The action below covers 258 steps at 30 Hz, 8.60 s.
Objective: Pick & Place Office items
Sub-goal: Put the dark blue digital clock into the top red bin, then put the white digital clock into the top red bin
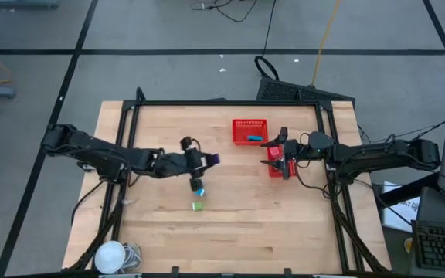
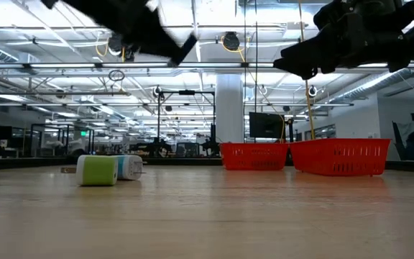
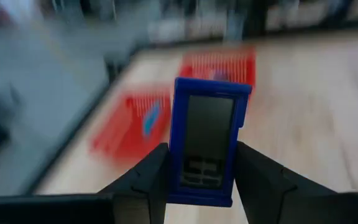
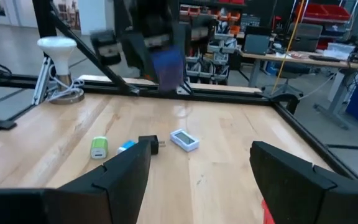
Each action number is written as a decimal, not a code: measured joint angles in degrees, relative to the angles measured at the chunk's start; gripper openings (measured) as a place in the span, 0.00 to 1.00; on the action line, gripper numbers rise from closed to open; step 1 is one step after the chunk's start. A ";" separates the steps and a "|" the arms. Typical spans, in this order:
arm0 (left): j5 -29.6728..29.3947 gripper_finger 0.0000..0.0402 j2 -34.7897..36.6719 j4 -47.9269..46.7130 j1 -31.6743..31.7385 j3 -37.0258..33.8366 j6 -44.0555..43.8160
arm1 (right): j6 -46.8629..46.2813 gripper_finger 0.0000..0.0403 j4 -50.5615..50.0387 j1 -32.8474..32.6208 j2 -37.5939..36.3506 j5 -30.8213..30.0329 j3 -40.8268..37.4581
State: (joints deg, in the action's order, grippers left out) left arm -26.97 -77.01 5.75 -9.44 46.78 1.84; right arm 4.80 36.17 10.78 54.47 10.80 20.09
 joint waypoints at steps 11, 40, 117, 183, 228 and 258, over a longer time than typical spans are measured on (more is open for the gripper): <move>-2.21 0.37 -14.50 23.72 3.33 1.22 19.55 | -9.68 0.65 11.46 -0.10 9.66 -0.02 -0.01; -18.11 0.37 -26.98 9.37 3.34 16.64 37.35 | -22.35 0.64 24.34 -0.38 31.50 -1.57 8.91; 8.95 0.51 7.73 51.53 6.15 -29.85 -17.23 | -2.01 0.18 5.96 25.82 33.86 4.24 9.23; 1.38 0.45 -7.68 -22.01 1.79 -13.31 -47.34 | -13.12 0.54 25.70 16.86 33.82 25.49 9.22; 4.60 0.70 -7.35 -34.61 6.96 -5.96 -57.56 | -14.43 0.54 25.24 16.86 33.84 25.54 9.23; 7.21 0.70 -15.50 -32.64 6.15 -5.83 -60.48 | -13.26 0.54 24.85 15.40 33.84 25.56 9.23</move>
State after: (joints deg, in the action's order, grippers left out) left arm -19.76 -92.51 -26.89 -3.29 40.95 -58.63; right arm -8.45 61.01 26.18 88.31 36.36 29.31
